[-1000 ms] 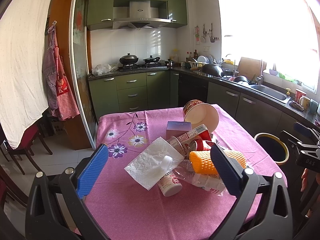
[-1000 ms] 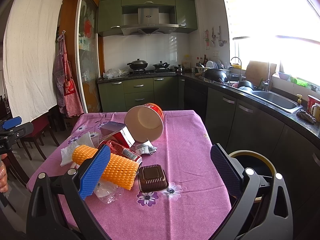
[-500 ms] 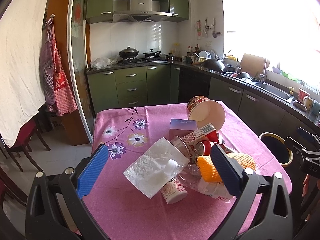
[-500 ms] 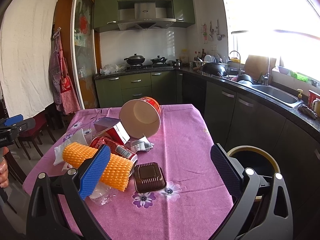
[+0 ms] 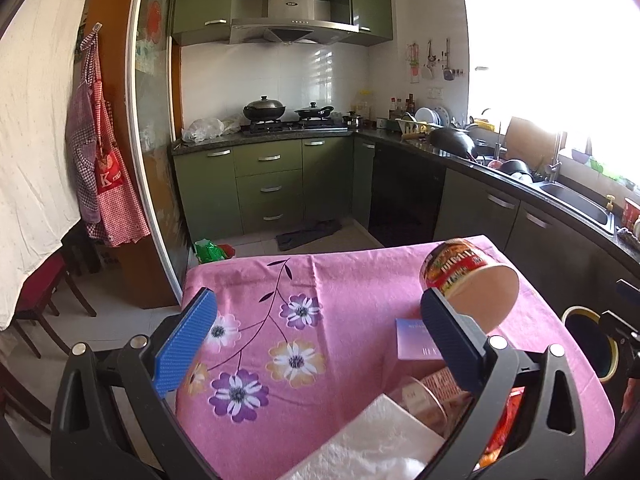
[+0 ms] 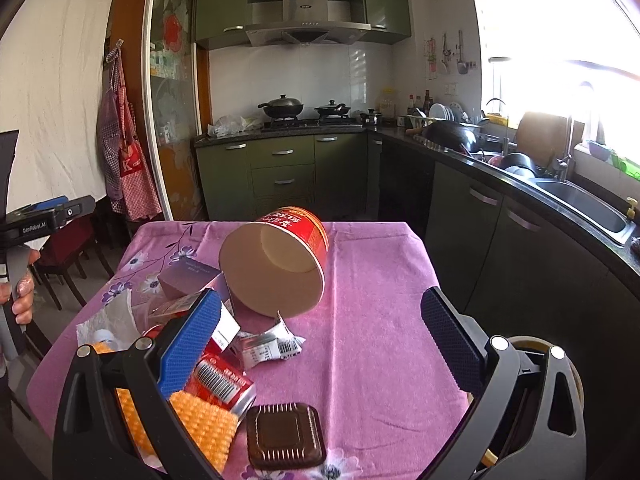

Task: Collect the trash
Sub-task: 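Grasp the red-and-white paper cup with the right gripper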

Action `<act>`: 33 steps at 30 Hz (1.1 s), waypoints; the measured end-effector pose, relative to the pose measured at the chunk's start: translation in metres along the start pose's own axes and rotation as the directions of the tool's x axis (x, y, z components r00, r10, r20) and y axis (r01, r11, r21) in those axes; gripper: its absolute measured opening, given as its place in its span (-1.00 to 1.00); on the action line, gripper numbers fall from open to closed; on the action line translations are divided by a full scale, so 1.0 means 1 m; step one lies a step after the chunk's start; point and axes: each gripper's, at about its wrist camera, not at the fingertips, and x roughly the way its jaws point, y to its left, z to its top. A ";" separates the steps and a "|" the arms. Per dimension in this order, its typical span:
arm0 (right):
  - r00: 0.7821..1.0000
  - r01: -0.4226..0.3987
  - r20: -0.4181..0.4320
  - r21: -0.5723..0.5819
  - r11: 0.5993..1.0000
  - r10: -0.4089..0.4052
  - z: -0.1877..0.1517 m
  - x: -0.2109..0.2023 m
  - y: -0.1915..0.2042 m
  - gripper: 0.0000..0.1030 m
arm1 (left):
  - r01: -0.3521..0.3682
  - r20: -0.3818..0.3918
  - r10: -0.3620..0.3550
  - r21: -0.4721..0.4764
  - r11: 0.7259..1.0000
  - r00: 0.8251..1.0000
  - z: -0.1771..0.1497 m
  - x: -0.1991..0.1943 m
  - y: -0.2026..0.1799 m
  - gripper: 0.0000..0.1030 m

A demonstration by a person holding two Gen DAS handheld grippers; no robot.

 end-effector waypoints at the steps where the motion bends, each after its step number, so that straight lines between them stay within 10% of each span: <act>1: 1.000 -0.015 -0.010 -0.003 1.000 0.015 0.004 0.012 0.000 0.91 | 0.011 0.001 -0.011 -0.009 1.000 1.000 0.005 0.011 0.005 0.89; 18: 0.967 -0.009 -0.256 -0.065 0.998 -0.008 0.028 0.205 0.006 -0.31 | 0.029 -0.074 -0.035 -0.081 0.996 0.997 -0.005 0.112 0.039 0.89; 23: 0.962 0.004 -0.272 -0.057 0.998 -0.020 0.025 0.221 0.005 -0.76 | 0.043 -0.067 -0.048 -0.076 0.996 0.997 -0.007 0.109 0.037 0.89; 33: 0.982 0.036 -0.186 0.017 0.999 -0.032 0.044 0.189 -0.021 -0.87 | 0.062 -0.055 -0.066 -0.063 0.996 0.996 -0.008 0.105 0.029 0.89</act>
